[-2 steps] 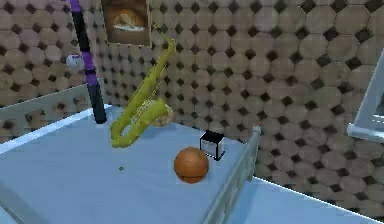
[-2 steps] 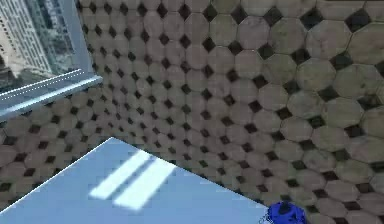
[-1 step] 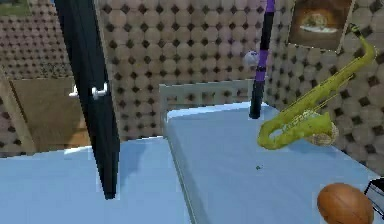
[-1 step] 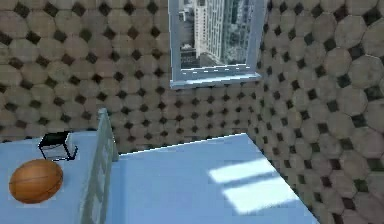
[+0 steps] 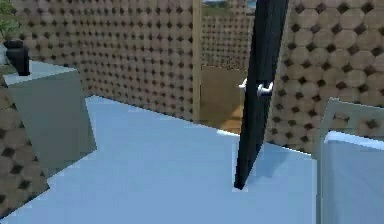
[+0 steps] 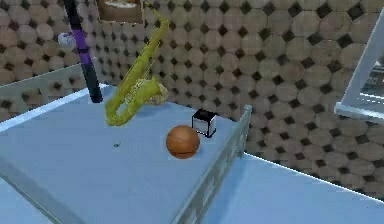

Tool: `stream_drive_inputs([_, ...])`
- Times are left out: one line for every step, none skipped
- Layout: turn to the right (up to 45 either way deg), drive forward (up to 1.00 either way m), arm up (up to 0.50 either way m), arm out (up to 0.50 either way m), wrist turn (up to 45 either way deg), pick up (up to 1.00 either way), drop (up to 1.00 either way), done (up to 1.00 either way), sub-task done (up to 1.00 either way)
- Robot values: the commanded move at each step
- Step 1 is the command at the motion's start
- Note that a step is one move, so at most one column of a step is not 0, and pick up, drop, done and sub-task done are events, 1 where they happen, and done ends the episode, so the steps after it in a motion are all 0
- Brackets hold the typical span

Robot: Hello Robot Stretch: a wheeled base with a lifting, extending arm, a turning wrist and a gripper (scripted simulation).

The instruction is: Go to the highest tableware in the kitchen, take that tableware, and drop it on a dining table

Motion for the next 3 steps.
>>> stream_drive_inputs([-45.0, 0.0, 0.0, 0.0, 0.0, 0.0, 0.0, 0.0, 0.0])
stream_drive_inputs([-24.0, 0.0, 0.0, 0.0, 0.0, 0.0, 0.0, 0.0, 0.0])
stream_drive_inputs([0.0, 1.0, 0.0, 0.0, 0.0, 0.0, 0.0, 0.0, 0.0])
